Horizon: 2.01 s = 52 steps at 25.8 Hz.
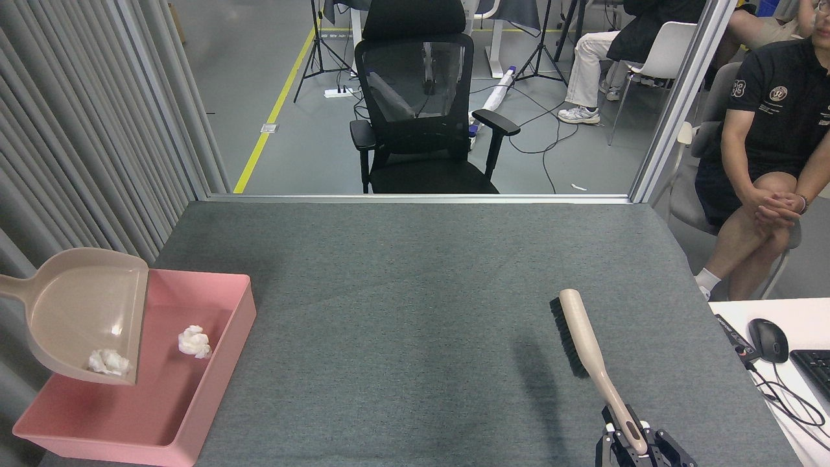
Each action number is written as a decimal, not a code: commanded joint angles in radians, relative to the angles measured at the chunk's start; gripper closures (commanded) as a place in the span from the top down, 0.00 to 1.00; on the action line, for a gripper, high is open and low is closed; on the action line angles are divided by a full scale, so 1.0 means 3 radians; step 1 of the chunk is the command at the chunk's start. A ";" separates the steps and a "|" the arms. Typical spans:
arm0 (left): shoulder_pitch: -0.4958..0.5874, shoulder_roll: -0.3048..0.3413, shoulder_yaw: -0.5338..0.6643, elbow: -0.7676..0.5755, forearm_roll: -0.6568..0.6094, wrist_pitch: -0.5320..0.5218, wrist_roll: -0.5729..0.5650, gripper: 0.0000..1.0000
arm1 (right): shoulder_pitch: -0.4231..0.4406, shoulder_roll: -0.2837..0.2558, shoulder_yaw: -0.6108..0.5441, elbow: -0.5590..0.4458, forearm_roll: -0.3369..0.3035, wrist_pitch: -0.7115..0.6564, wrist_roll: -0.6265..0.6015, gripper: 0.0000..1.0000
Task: Sweep and dump garbage into bin
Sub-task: 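Tip the dustpan over the pink bin with the left gripper to dump paper, then lower the dustpan back onto the table with the left gripper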
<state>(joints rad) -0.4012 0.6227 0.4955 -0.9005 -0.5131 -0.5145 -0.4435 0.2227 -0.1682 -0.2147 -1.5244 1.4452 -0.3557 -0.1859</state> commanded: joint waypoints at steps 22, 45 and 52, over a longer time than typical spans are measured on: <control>-0.0304 0.0057 0.0000 -0.0358 -0.0734 -0.0080 -0.0010 0.17 | 0.0004 -0.0002 0.0000 -0.0001 -0.0001 -0.0006 -0.0004 0.06; 0.0427 -0.1692 -0.1171 -0.2142 0.1220 0.1797 0.0180 0.19 | 0.0035 -0.0084 -0.0036 -0.0006 -0.0011 -0.0021 -0.0009 0.06; 0.0693 -0.2117 -0.1217 -0.1877 0.0529 0.1367 0.0210 0.20 | 0.0040 -0.0191 -0.0046 -0.0006 -0.0026 -0.0011 -0.0009 0.06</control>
<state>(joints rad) -0.2217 0.0179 0.1389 -1.5148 -0.2684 -0.0476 -0.3827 0.2354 -0.2199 -0.2271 -1.5262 1.4383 -0.3607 -0.1949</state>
